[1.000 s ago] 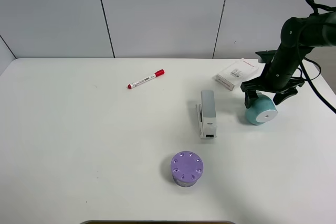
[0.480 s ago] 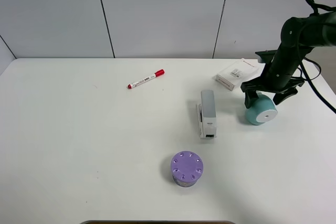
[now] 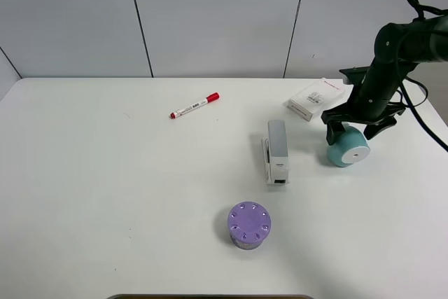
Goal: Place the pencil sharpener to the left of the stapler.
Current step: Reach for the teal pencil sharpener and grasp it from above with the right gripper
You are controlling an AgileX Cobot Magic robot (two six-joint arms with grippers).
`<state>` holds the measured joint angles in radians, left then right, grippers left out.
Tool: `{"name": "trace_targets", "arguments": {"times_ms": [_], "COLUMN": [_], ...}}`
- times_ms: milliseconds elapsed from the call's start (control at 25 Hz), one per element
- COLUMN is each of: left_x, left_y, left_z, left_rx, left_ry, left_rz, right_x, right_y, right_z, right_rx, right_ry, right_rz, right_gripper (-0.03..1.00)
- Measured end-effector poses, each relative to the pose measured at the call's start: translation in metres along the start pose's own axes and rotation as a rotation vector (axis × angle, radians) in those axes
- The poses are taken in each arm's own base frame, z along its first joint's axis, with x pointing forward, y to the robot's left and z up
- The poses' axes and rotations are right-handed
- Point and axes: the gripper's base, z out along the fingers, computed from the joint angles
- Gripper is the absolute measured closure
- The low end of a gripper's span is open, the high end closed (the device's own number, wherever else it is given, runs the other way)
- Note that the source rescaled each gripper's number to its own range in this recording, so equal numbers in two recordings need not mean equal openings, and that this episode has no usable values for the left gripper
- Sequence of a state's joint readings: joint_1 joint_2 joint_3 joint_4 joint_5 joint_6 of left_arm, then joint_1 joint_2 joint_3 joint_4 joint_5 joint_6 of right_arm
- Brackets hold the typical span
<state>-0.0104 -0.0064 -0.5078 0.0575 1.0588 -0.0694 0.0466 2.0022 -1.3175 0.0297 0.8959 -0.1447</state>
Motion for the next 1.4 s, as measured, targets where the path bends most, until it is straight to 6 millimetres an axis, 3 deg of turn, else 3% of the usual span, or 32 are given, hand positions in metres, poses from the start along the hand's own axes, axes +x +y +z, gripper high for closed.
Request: {"name": "trace_targets", "arguments": {"times_ms": [200, 560, 640, 760, 880, 1400], "left_x": [0.0, 0.0, 0.0, 0.0, 0.0, 0.0], "left_y": [0.0, 0.0, 0.0, 0.0, 0.0, 0.0], "left_z": [0.0, 0.0, 0.0, 0.0, 0.0, 0.0], "left_rx": [0.0, 0.0, 0.0, 0.0, 0.0, 0.0], "left_ry": [0.0, 0.0, 0.0, 0.0, 0.0, 0.0], "left_rz": [0.0, 0.0, 0.0, 0.0, 0.0, 0.0], "right_x": [0.002, 0.003, 0.003, 0.002, 0.002, 0.002], "right_y": [0.0, 0.0, 0.001, 0.001, 0.001, 0.001], "right_z": [0.02, 0.033, 0.036, 0.037, 0.037, 0.037], "right_rx": [-0.009, -0.018, -0.027, -0.027, -0.026, -0.026], "right_ry": [0.068, 0.096, 0.102, 0.098, 0.095, 0.093], "right_rz": [0.001, 0.007, 0.014, 0.015, 0.014, 0.015], "right_gripper": [-0.03, -0.03, 0.09, 0.57, 0.94, 0.95]}}
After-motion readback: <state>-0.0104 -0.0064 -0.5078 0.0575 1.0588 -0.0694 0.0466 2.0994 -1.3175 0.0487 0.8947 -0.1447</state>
